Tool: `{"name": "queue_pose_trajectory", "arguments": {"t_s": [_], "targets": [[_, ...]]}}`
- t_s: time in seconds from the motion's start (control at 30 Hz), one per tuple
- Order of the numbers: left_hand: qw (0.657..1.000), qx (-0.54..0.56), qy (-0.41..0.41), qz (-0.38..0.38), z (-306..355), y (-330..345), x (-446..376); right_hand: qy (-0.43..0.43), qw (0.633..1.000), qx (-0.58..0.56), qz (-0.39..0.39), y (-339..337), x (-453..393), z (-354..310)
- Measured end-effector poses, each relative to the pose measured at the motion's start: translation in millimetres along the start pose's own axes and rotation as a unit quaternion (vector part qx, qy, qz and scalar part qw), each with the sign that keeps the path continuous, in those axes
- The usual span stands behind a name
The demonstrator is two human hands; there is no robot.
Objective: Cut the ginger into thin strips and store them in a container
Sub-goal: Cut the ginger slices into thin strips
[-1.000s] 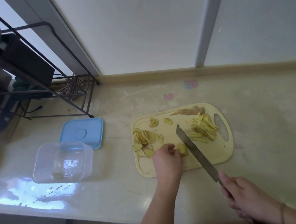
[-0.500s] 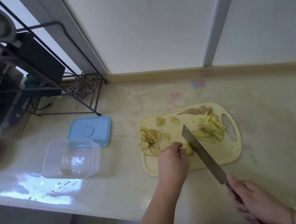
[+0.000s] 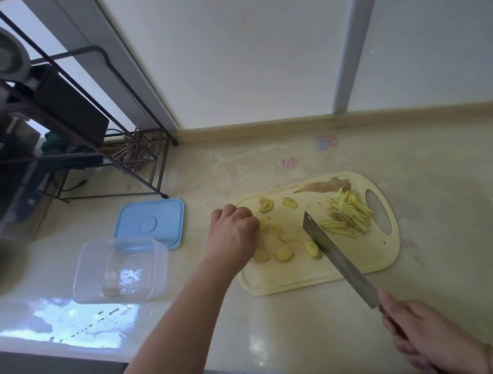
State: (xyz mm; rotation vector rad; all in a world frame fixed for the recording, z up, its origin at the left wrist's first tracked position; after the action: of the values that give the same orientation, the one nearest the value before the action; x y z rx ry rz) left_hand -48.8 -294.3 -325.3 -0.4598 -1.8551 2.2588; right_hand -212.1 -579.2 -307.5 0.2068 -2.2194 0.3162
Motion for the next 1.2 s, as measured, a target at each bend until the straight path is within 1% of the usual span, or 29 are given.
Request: {"name": "queue_pose_trajectory", "arguments": {"t_s": [0.03,0.1,0.13,0.17,0.2,0.27,0.3,0.33,0.37,0.43,0.5,0.57,0.67,0.77,0.87,0.97,1.07,1.13,1.17,1.2], "targets": [[1.000,0.009,0.003,0.008,1,2,-1,-0.001,1.000,-0.001,0.001,0,0,0],[0.999,0.044,-0.026,0.003,4,1,-3,-0.002,1.000,0.000,0.004,0,0,1],[0.995,0.084,-0.061,-0.001,6,-1,-3,-0.002,1.000,0.001,0.006,0,0,1],[0.984,0.139,-0.113,0.006,10,-5,-2,-0.002,1.000,0.002,0.006,0,0,0],[0.963,0.199,-0.181,0.016,15,-9,0,-0.002,1.000,0.002,0.005,0,0,0],[0.896,0.315,-0.312,0.035,32,-15,8,0.000,1.000,0.003,0.002,1,0,0],[0.860,0.367,-0.352,0.034,44,-14,13,0.000,1.000,0.003,0.000,1,0,0],[0.834,0.409,-0.371,0.022,57,-9,17,0.001,1.000,0.001,-0.001,0,0,1],[0.816,0.436,-0.378,0.005,70,-3,22,0.002,1.000,0.000,-0.002,0,0,2],[0.800,0.460,-0.385,-0.020,93,12,28,0.008,1.000,0.000,-0.005,-1,0,2],[0.790,0.467,-0.398,-0.014,106,24,32,0.012,1.000,0.006,-0.008,-1,0,2],[0.792,0.457,-0.404,0.009,113,31,34,0.013,1.000,0.005,-0.010,-1,0,0],[0.814,0.418,-0.403,0.034,114,34,37,0.011,1.000,0.002,-0.012,-3,1,-1],[0.817,0.407,-0.406,0.058,109,33,39,0.009,1.000,0.001,-0.014,-5,1,0],[0.830,0.398,-0.388,0.031,110,30,40,0.003,1.000,0.005,-0.016,-7,1,0],[0.816,0.420,-0.397,0.019,115,34,40,0.009,1.000,0.002,-0.026,-5,1,-1],[0.805,0.426,-0.412,0.023,116,38,40,0.010,0.999,0.006,-0.039,-2,0,-1],[0.802,0.434,-0.410,0.026,114,39,40,0.009,0.999,0.007,-0.032,-5,-1,-1],[0.807,0.431,-0.403,0.025,113,38,41,0.008,1.000,0.007,-0.026,-8,-1,-1],[0.822,0.416,-0.387,0.028,113,37,42,0.007,1.000,0.006,-0.020,-10,-1,-1]]}}
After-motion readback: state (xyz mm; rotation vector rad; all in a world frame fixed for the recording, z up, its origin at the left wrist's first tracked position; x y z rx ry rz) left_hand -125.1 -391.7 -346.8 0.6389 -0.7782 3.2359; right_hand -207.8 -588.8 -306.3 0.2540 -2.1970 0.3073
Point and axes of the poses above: each hand's wrist, its own x-axis away from the middle knuckle, its own y-axis out of the palm, z = x × y, the point moved 2 cm from there along -x, towards the middle knuckle, and after that the axes turned 4 degrees about z, right-handed, at the moved point
